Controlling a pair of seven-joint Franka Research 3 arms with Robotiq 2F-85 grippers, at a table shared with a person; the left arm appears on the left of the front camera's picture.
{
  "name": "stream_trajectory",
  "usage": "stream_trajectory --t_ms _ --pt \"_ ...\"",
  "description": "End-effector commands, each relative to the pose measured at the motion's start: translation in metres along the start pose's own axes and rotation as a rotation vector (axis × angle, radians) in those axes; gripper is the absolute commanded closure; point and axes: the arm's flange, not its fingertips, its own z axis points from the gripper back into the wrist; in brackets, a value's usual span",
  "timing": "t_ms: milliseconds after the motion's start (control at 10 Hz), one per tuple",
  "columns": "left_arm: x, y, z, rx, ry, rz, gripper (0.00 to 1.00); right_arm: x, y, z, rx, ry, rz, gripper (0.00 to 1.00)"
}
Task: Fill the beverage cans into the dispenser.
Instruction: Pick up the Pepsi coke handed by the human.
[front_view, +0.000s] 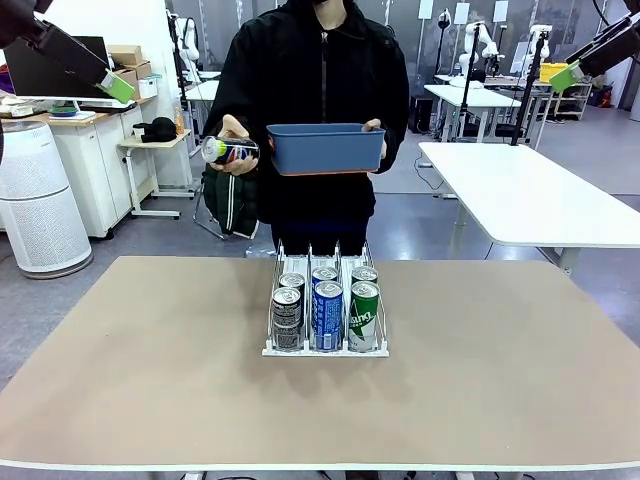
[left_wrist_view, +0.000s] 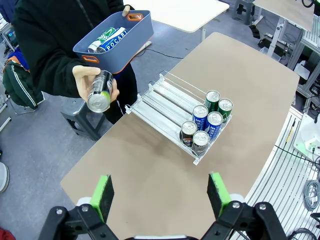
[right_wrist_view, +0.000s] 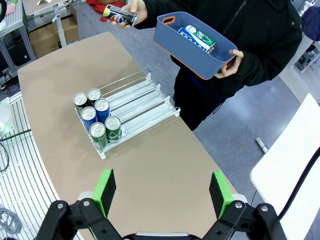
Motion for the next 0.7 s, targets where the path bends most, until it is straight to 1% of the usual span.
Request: stream_trajectory --t_ms 0,600 --pt "-0.0012 0.0012 -0.001 -0.002 0.003 0.008 0.0 -0.0001 0.0001 -0.0003 0.0 -0.001 -0.001 0.0" --pt "-0.0012 0.0012 -0.001 -0.002 0.003 0.008 0.0 -0.0001 0.0001 -0.0003 0.0 -0.001 -0.001 0.0"
